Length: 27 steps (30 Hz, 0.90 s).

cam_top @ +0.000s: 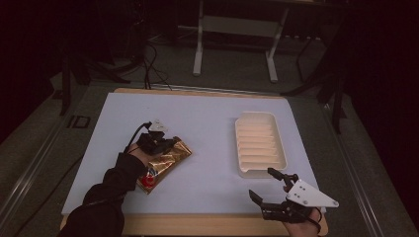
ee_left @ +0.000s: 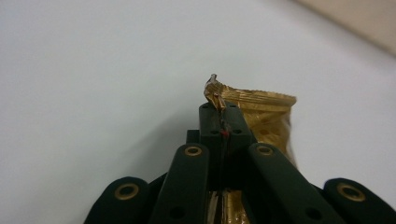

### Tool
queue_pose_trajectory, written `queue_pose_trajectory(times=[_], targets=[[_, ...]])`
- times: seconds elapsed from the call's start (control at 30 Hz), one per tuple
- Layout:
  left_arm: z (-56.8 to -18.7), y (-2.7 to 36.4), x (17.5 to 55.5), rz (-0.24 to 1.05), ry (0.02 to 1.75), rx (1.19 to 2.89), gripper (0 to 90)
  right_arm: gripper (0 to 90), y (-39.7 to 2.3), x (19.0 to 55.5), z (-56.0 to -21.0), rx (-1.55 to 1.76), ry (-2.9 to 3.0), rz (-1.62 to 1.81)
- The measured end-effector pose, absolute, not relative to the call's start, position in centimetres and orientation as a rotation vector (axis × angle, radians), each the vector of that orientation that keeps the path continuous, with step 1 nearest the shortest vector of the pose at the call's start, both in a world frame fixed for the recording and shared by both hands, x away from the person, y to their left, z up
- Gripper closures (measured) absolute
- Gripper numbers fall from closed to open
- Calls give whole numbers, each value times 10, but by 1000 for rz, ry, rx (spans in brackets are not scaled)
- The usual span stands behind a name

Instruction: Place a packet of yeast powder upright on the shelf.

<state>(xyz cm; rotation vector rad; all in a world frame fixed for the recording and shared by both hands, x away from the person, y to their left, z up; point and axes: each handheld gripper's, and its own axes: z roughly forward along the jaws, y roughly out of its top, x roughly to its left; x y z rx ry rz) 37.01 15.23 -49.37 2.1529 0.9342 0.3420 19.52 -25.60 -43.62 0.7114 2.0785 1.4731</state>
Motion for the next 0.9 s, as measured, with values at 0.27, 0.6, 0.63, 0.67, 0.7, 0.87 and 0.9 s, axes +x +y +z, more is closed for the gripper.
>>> queue_pose_trajectory(times=[0.27,0.6,0.63,0.67,0.7,0.87,0.9], targets=[[-482,152,360,350,905,2127,900,149,-256,194,-435,713,2073,1473],[-455,147,336,391,849,2056,900,131,-258,196,-435,715,2064,1479],[-453,148,334,404,847,2042,900,128,-258,196,-435,717,2064,1477],[-451,148,333,408,845,2028,900,125,-258,196,-435,713,2063,1484],[-449,148,332,397,841,2022,900,121,-258,195,-434,712,2061,1478],[-438,145,324,422,815,1979,900,98,-256,198,-436,730,2087,1475],[-436,144,322,420,805,1978,900,98,-256,198,-436,742,2086,1479]])
